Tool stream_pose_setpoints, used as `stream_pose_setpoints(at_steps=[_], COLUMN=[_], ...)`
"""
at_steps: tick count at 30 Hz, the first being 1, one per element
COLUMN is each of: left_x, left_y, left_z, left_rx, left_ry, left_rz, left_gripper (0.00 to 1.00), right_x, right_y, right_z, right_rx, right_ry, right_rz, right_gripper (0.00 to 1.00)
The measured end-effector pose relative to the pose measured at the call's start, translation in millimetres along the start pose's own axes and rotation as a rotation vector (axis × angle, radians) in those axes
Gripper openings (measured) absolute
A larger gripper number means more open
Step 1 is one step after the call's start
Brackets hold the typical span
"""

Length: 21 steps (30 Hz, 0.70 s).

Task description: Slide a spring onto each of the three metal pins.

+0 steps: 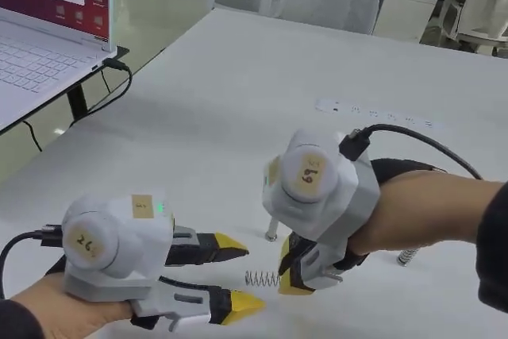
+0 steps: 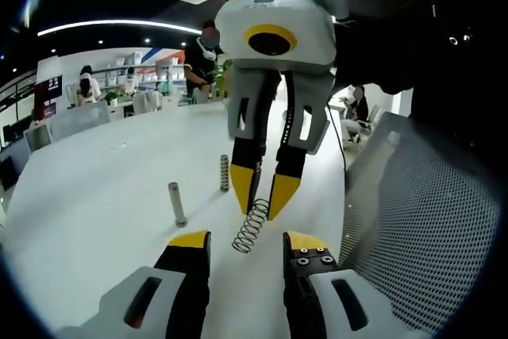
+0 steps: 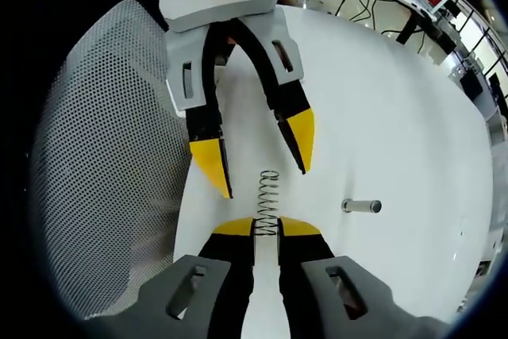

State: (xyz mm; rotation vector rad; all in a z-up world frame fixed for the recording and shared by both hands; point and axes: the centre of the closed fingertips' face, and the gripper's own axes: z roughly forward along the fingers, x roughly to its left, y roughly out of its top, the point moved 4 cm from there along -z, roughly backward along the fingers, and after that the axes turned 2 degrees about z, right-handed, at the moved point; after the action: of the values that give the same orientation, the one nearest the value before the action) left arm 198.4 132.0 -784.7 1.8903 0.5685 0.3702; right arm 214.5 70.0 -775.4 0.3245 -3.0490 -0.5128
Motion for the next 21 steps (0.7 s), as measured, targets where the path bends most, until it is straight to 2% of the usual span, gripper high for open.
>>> stream_pose_setpoints(at_steps=[7, 21], left_x=[-2.7, -8.7], left_y=[1.6, 3.2], left_z=[0.2, 3.0], left_rx=[-0.006, 0.004], left_ry=[-0.016, -0.057], left_rz=[0.009, 0.016], left_gripper=[0.18, 0.06], right_x=[4.4, 7.4], right_y=[1.2, -0.1], right_z=[-3.4, -7.4], right_rx=[-0.007, -0.012], right_ry=[0.009, 0.015], right_rz=[-0.037, -0.067], right_gripper=[0.08, 0.08])
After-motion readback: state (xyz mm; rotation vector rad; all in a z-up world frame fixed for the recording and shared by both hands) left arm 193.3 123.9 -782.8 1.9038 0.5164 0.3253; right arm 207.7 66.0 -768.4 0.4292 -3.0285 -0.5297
